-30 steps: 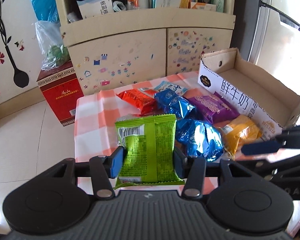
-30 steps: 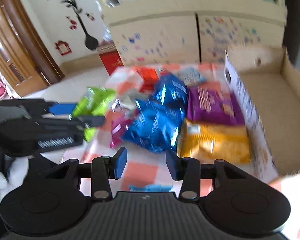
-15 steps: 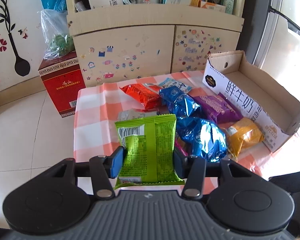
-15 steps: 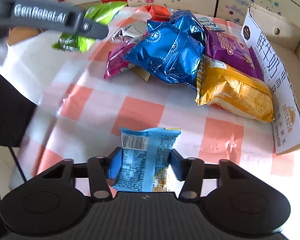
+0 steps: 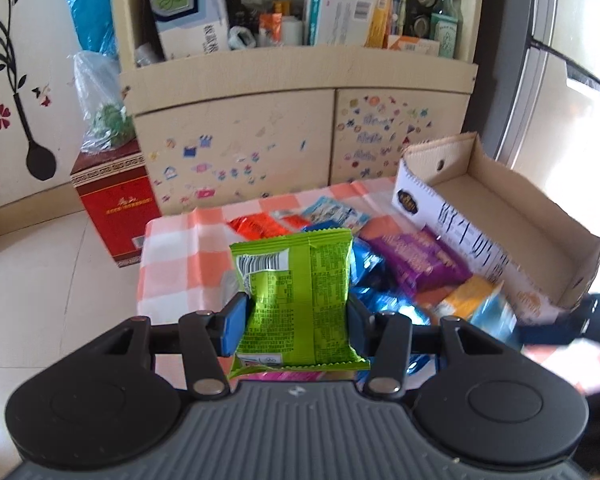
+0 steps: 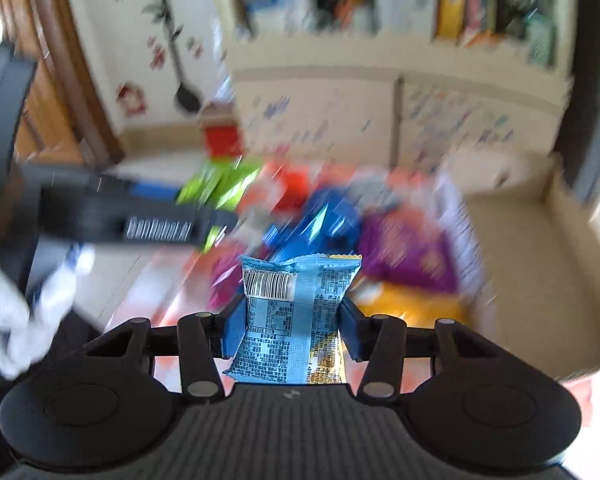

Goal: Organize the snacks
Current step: 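Lift both packets and carry them over the cardboard box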

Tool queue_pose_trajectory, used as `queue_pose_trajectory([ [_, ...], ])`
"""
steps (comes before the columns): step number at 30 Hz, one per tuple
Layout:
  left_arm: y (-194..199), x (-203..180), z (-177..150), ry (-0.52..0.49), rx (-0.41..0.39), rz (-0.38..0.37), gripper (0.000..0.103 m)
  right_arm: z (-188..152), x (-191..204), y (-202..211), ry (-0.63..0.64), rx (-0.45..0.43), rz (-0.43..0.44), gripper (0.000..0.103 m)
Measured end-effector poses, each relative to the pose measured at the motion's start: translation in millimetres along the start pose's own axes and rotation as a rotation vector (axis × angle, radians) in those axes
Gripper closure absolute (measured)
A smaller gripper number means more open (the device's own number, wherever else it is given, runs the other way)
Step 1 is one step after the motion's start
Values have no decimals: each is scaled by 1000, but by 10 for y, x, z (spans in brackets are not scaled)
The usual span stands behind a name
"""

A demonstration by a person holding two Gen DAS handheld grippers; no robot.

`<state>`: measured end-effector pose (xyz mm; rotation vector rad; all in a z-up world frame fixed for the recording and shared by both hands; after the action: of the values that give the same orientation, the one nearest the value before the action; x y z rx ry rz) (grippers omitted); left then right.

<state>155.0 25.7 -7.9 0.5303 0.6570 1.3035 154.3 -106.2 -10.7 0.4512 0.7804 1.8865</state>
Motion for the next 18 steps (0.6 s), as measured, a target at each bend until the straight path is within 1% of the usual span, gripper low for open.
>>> queue_pose_trajectory([
  [3, -55, -123, 114, -6, -9, -28, 53, 158, -268, 46, -37, -55, -78, 47],
  [8, -172, -389, 292, -33, -23, -70, 53, 266, -671, 69, -116, -84, -179, 47],
  [14, -382, -704, 438, -50, -12, -125, 53, 282, -1028, 63, -209, -68, -255, 47],
  [18, -521, -933, 519, -82, -7, -157, 53, 242, -1276, 99, -311, -45, -289, 47],
])
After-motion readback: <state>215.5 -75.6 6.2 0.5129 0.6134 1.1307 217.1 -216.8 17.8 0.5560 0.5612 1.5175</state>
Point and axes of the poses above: each gripper's, at about its wrist camera, not at the fingertips, and y roughly against the way its jaws point, x to its left, z to its top, the point moved 7 cm from there along -y, roughly the way its jaws point, and after that the axes turned 11 degrees about -z, right-handed, at the moved point
